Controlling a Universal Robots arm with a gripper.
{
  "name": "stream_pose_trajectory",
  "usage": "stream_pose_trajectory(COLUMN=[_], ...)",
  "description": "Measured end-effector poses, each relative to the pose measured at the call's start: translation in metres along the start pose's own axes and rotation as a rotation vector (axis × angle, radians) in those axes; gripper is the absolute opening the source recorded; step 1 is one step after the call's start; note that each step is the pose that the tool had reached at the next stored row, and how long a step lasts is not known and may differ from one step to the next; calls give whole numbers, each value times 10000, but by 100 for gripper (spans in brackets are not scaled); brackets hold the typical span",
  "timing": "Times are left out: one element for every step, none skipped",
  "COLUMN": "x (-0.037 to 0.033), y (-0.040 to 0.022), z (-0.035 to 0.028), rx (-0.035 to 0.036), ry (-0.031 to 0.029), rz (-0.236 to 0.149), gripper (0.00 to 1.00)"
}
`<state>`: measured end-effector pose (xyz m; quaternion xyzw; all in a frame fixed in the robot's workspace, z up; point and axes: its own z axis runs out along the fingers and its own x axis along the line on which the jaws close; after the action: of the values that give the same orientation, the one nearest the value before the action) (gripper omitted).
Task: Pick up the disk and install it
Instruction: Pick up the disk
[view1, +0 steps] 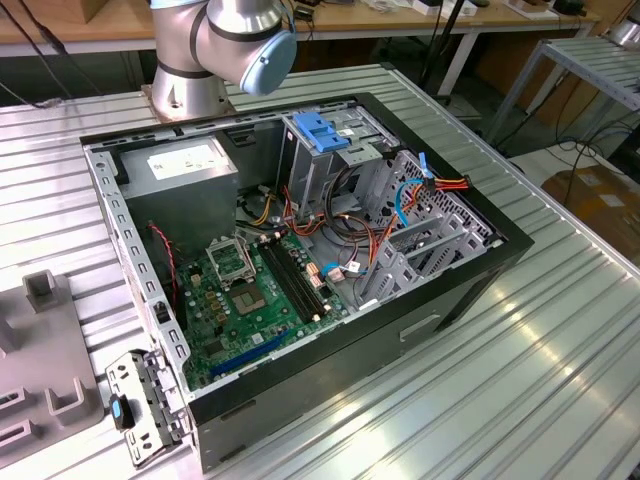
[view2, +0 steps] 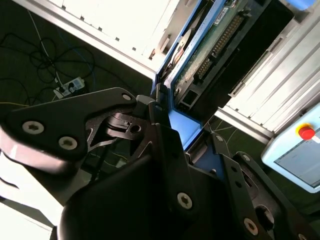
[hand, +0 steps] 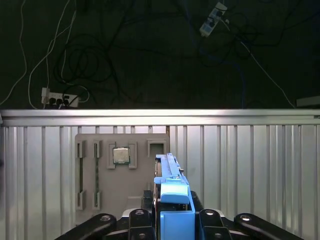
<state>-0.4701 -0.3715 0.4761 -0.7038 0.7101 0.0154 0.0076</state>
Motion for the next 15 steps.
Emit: stream_pose_trajectory(x=[-1,-2,-2,-3,-4,-5,-5,-6,-7,-8,-9,-9,-10,-10,-10], y=[0,1,1,1,1,1,2,2,2,3,3,3,3,3,3], z=[-31,-50,-69,-92,-112,-138,-158,-189,-212,-240,-277,-292,-298,-297,-297], rx=[-1,-2,-4,-5,-7,-8,-8,-11,-11,-12,-16,-18,-19,-18,-17], ry=[0,0,0,0,1,1,0,0,0,0,0,1,1,0,0], rz=[0,0,0,0,0,0,0,0,0,1,1,0,0,1,1], gripper=[37,37,37,37,37,37,37,37,37,37,37,37,37,37,37])
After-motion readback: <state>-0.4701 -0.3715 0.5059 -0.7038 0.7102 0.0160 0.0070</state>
